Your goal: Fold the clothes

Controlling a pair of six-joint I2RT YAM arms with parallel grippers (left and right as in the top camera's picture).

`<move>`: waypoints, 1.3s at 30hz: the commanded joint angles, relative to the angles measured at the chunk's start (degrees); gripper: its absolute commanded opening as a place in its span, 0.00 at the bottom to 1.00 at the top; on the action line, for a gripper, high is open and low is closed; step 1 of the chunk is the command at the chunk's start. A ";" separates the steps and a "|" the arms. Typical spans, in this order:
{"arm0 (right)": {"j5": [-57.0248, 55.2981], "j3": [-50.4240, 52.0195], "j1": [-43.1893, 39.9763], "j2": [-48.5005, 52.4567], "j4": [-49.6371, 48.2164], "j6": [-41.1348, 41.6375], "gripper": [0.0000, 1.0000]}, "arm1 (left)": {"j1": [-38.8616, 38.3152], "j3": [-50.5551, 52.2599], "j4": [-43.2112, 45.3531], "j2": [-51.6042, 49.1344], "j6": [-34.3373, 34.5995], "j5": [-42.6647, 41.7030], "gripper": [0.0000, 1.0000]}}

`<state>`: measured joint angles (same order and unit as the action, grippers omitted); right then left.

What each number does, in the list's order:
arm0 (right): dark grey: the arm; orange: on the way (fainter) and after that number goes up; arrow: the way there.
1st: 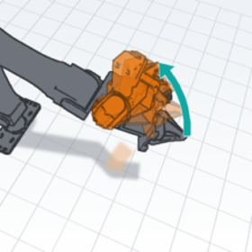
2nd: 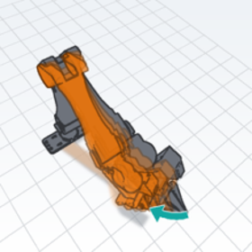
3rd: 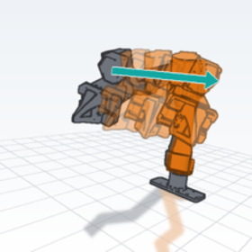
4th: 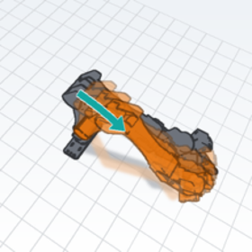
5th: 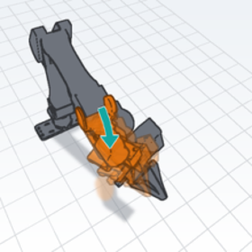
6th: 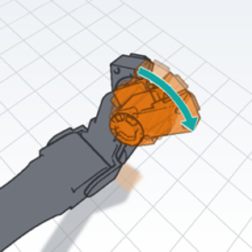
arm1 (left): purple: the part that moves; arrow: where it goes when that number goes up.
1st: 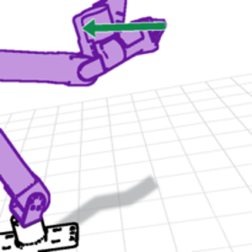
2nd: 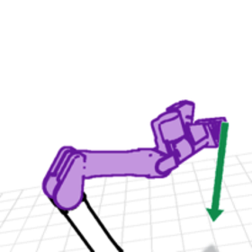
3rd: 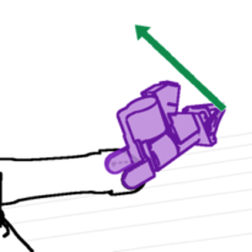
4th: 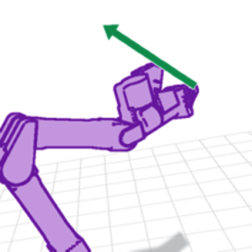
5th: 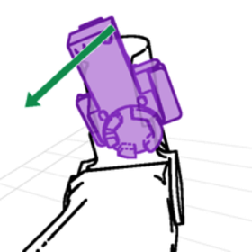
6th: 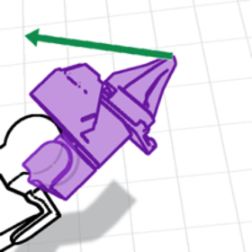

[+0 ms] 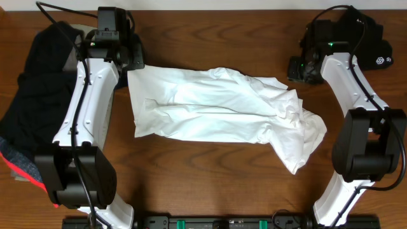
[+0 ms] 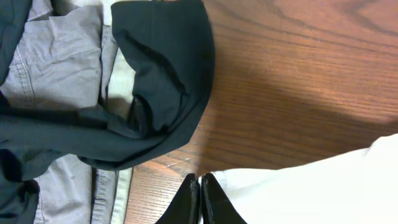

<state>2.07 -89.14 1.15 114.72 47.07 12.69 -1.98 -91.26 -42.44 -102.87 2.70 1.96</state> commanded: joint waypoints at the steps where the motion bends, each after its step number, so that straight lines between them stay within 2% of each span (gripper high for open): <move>1: 4.85 2.01 -0.98 -0.22 0.52 -0.76 0.53 | 0.02 -0.74 -0.15 0.00 -0.76 1.14 0.06; 5: 7.74 4.15 -1.97 -0.20 -0.20 -0.79 0.53 | 0.04 -0.74 -0.15 0.00 -0.79 1.14 0.06; 9: 9.38 6.03 -2.36 -0.04 -0.57 -0.74 0.45 | 0.04 -0.74 -0.15 0.00 -0.79 1.14 0.06; 17: 10.99 8.94 -2.29 -0.04 -3.96 -0.52 0.39 | 0.04 -0.74 -0.15 0.00 -0.79 1.14 0.06; 19: 11.74 9.64 -2.27 -0.04 -5.11 -0.52 0.35 | 0.04 -0.74 -0.17 0.00 -0.79 1.14 0.06; 22: 12.20 9.90 -2.25 -0.04 -6.12 -0.52 0.21 | 0.04 -0.74 -0.17 0.00 -0.76 1.14 0.06; 24: 12.37 9.90 -2.25 -0.04 -6.69 -0.52 0.01 | 0.04 -0.74 -0.22 0.00 -0.79 1.14 0.06; 39: 13.22 3.69 -5.66 -0.74 -7.82 -2.99 0.01 | 0.04 -0.74 -1.62 0.00 -0.76 1.09 0.06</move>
<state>14.46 -82.59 -3.18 114.72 39.29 11.46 -1.98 -91.26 -43.42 -102.87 2.70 1.98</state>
